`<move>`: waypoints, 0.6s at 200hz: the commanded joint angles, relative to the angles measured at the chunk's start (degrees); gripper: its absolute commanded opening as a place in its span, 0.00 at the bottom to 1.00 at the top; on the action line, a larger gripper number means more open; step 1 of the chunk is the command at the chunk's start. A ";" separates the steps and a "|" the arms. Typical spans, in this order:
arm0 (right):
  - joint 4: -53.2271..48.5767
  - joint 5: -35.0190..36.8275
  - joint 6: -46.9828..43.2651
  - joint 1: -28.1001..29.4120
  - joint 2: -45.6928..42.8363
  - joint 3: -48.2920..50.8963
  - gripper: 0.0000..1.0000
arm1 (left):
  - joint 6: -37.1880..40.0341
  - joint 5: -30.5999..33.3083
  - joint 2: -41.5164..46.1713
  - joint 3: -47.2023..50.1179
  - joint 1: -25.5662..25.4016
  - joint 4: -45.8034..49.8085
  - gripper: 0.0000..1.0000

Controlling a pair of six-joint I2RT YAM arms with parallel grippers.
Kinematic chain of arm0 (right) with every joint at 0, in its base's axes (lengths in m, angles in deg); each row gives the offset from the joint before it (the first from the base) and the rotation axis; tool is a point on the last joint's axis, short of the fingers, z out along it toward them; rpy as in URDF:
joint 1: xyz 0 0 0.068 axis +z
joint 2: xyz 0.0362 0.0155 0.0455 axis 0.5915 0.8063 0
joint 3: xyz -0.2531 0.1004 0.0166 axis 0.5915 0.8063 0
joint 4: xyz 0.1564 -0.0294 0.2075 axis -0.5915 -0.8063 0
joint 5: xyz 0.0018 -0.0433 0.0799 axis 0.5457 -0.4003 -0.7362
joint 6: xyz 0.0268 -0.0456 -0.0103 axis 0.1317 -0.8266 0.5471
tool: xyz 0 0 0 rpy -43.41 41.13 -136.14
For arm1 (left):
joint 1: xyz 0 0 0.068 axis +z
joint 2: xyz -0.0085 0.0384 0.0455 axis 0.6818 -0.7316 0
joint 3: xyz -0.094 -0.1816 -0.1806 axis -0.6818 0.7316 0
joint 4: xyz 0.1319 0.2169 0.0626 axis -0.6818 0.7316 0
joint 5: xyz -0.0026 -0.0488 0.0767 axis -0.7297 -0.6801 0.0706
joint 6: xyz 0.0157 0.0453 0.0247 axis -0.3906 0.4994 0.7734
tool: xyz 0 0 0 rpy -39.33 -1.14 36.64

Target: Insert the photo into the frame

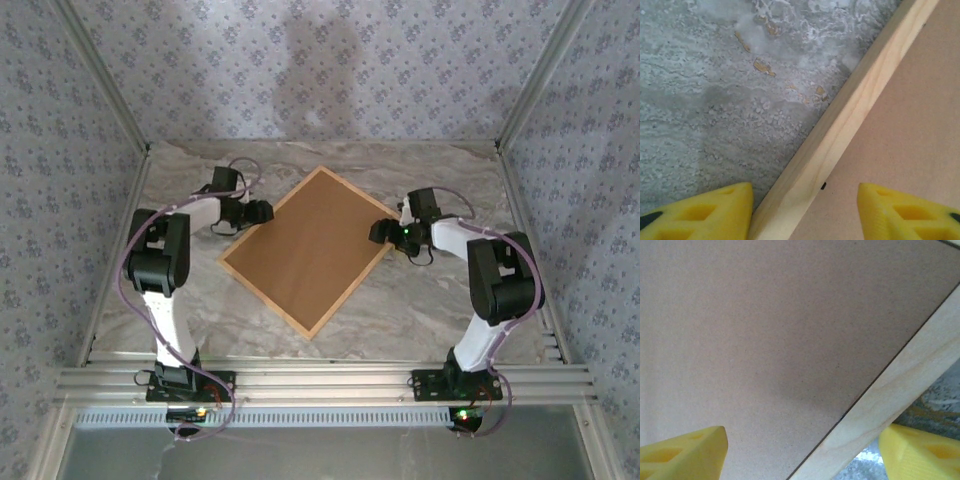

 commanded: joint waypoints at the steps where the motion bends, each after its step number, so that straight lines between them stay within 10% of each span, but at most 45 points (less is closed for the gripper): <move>1: 1.84 -3.03 0.16 -0.75 1.52 -3.39 0.79 | -0.60 -3.95 4.75 4.99 -1.87 0.15 0.53; 85: -7.47 -1.26 -8.20 -2.94 7.27 -12.11 0.72 | -3.50 -0.51 19.74 24.41 -11.77 -3.48 0.41; 120: -10.33 1.42 -10.62 -3.10 7.97 -14.83 0.70 | -0.10 8.60 19.64 21.95 -11.88 -2.78 0.53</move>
